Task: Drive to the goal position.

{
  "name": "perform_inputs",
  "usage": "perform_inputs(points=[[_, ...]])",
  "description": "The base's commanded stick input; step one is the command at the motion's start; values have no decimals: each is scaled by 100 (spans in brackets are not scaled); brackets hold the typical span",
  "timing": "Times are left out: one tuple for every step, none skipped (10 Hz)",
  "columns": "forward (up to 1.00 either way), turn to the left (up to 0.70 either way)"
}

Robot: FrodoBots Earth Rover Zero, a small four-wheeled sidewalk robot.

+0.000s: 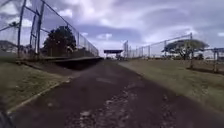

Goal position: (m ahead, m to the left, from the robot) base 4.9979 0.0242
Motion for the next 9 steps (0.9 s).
perform_inputs(points=[[70, 2], [70, 2], [70, 2], [70, 2], [70, 18], [70, 35], [70, 35], [70, 35], [70, 35]])
